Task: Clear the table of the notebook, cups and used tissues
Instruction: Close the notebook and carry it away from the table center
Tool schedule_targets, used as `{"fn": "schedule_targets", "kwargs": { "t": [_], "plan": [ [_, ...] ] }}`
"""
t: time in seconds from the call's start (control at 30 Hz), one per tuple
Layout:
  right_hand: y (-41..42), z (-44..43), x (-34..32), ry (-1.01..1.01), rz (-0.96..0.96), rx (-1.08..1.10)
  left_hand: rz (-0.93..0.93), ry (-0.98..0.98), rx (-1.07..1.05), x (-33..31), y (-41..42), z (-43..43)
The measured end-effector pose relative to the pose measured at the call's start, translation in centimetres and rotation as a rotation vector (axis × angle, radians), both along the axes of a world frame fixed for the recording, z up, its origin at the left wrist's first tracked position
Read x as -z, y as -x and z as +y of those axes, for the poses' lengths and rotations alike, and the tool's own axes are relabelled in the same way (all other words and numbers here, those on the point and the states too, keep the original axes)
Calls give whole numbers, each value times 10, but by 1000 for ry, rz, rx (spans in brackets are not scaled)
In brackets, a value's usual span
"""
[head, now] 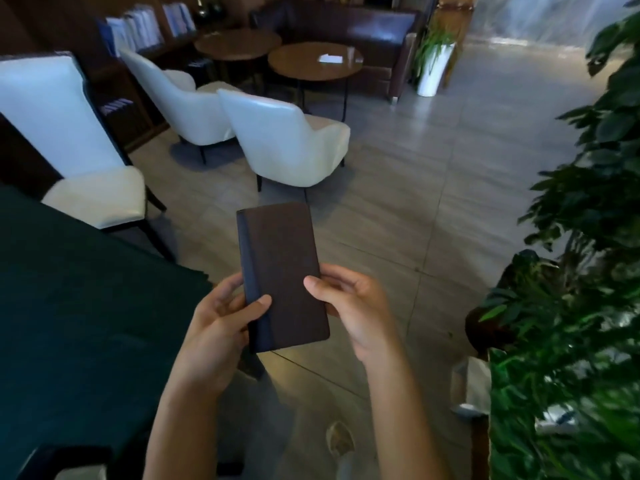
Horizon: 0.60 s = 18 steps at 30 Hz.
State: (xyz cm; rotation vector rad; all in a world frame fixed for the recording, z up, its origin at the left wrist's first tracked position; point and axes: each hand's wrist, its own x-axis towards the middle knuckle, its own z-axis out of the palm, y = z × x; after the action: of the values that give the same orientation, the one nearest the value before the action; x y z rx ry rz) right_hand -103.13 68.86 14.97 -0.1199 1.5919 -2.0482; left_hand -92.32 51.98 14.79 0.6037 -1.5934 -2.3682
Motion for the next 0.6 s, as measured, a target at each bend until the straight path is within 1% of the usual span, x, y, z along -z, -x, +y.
{"fn": "schedule_targets", "kwargs": {
  "t": [0.13,0.23,0.47,0.6],
  "plan": [
    [37,-14,-1,-34,56,-143,16,-28,-137,3,18,-1],
    [50,-33,6,-38,55,-236,18,-61,-250,9,17,-7],
    [44,-112,24,-32,-6,-471,-42,-107,-494,22,-11,-44],
    [34,-166,40,-90,-4,-497,-86,-115,-608,33,-26,-80]
  ]
}}
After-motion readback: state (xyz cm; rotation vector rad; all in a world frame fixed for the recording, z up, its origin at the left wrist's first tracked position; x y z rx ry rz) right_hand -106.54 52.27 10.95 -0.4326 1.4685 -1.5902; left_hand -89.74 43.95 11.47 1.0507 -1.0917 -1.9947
